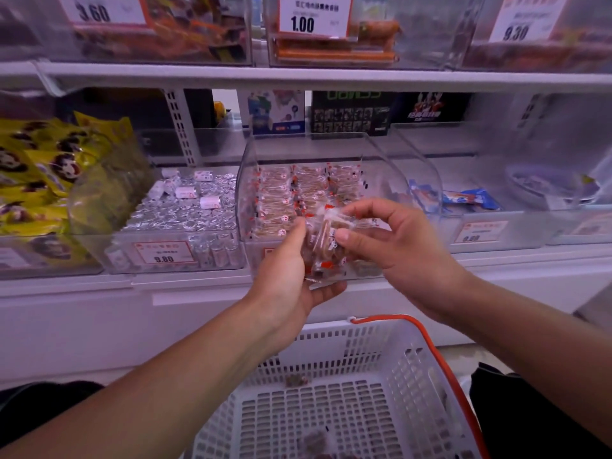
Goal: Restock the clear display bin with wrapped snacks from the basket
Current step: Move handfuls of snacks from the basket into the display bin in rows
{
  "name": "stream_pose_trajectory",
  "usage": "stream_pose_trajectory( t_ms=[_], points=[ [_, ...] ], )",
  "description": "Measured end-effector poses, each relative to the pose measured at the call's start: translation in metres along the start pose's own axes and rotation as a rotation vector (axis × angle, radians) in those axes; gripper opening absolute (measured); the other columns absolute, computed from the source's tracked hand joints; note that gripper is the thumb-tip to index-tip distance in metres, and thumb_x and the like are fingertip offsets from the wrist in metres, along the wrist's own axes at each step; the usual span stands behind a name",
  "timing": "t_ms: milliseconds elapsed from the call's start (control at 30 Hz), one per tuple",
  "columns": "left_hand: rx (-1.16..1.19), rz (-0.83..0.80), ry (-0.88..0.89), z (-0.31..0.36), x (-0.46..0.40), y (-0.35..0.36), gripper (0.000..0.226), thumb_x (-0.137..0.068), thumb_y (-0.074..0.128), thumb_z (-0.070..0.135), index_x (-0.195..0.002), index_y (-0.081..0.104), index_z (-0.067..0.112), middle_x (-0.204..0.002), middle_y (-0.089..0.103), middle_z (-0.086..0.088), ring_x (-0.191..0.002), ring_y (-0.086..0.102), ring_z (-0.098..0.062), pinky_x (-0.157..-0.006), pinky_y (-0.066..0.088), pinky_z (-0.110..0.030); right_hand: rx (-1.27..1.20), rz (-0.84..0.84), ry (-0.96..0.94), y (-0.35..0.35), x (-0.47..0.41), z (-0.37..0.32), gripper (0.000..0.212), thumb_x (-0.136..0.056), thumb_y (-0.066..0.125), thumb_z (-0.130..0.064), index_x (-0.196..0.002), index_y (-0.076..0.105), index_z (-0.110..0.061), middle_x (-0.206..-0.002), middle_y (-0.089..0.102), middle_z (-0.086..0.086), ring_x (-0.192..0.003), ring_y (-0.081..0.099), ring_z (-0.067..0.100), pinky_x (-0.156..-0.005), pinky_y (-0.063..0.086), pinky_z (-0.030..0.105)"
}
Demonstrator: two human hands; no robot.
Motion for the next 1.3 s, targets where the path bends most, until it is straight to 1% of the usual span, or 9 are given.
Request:
stream_pose_trajectory(
  t_ms=[167,333,500,633,800,900,1033,1167,1300],
  points=[
    [0.011,0.020,0.014,0.001,-0.002,-0.001,0.037,-0.103,0.044,0.037,-0.112,0.068,0.012,-0.095,0.072,-0.012,-0.072,0.066,-0.019,-0.059,0.058,-0.033,0.287,-0.081,-0.139,0.015,0.005,0.002,0.055,-0.092,0.064,-0.004,-0.141,0.044,-0.019,-0.136,0.056,-0.007,-0.122,0.054,-0.002,-0.099,0.049,0.024],
    [0.086,0.074,-0.057,-0.004,0.001,-0.003,0.043,-0.102,0.038,0.042,-0.094,0.072,0.018,-0.085,0.074,-0.006,-0.062,0.066,-0.014,-0.070,0.053,-0.032,0.619,-0.130,-0.304,0.033,0.017,0.003,0.060,-0.095,0.060,-0.011,-0.150,0.035,-0.019,-0.136,0.048,-0.011,-0.128,0.044,-0.002,-0.108,0.034,0.016],
    [0.020,0.079,-0.027,0.011,0.000,-0.001,0.029,-0.099,0.044,0.026,-0.107,0.069,0.013,-0.095,0.073,-0.010,-0.074,0.062,-0.021,-0.063,0.045,-0.028,0.840,-0.260,-0.411,0.028,0.008,-0.032,0.056,-0.083,0.075,-0.014,-0.135,0.056,-0.017,-0.121,0.060,-0.004,-0.112,0.056,0.007,-0.099,0.041,0.018],
    [-0.003,0.035,0.114,0.027,-0.001,0.017,0.029,-0.102,0.045,0.019,-0.124,0.059,0.005,-0.111,0.067,-0.020,-0.088,0.064,-0.029,-0.086,0.051,-0.050,1.061,-0.321,-0.419,0.014,0.002,-0.051,0.048,-0.069,0.080,-0.013,-0.115,0.066,-0.019,-0.099,0.063,-0.006,-0.087,0.058,0.007,-0.080,0.047,0.022],
    [0.027,-0.189,0.037,0.038,-0.004,0.038,0.036,-0.105,0.035,0.036,-0.118,0.057,0.010,-0.105,0.069,-0.018,-0.083,0.068,-0.025,-0.064,0.059,-0.034,1.231,-0.346,-0.407,0.016,-0.014,-0.053,0.031,-0.071,0.081,-0.020,-0.098,0.066,-0.016,-0.083,0.059,-0.009,-0.072,0.052,0.012,-0.065,0.035,0.022],
    [-0.356,-0.090,0.242,0.063,-0.020,0.025,0.032,-0.105,0.034,0.044,-0.115,0.053,0.020,-0.105,0.069,-0.003,-0.097,0.067,-0.020,-0.087,0.056,-0.041,1.261,-0.355,-0.307,-0.003,-0.051,-0.063,0.025,-0.076,0.081,-0.031,-0.095,0.067,-0.025,-0.082,0.064,-0.012,-0.073,0.058,0.006,-0.066,0.044,0.023],
    [-1.053,0.137,0.760,0.102,-0.034,0.006,0.012,-0.103,0.045,0.025,-0.109,0.054,0.022,-0.100,0.057,0.011,-0.084,0.055,0.004,-0.072,0.044,-0.014,1.680,-0.432,-0.124,-0.023,-0.124,-0.049,0.031,-0.078,0.078,-0.032,-0.101,0.065,-0.015,-0.093,0.067,0.005,-0.085,0.061,0.024,-0.077,0.050,0.035],
    [-1.686,0.036,0.691,0.074,-0.060,-0.004,0.018,-0.100,0.043,0.022,-0.109,0.058,0.018,-0.109,0.057,-0.002,-0.103,0.051,-0.022,-0.092,0.046,-0.043,1.846,-0.779,0.268,-0.016,-0.150,0.013,0.023,-0.086,0.072,-0.026,-0.102,0.057,-0.021,-0.091,0.061,-0.003,-0.083,0.058,0.015,-0.077,0.048,0.034],
    [-1.733,-0.034,0.626,0.065,-0.066,-0.008,0.021,-0.100,0.039,0.027,-0.109,0.055,0.018,-0.110,0.056,-0.005,-0.104,0.052,-0.027,-0.090,0.047,-0.047,1.811,-0.885,0.358,-0.015,-0.156,0.032,0.054,-0.089,0.070,-0.022,-0.138,0.047,-0.017,-0.116,0.058,-0.001,-0.100,0.057,0.017,-0.091,0.047,0.039]
  ],
)
Point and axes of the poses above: each hand's wrist, its own x-axis away from the middle knuckle, its own y-axis out of the palm, z = x × y, the point moved 7 cm from there along -x, towards the middle knuckle
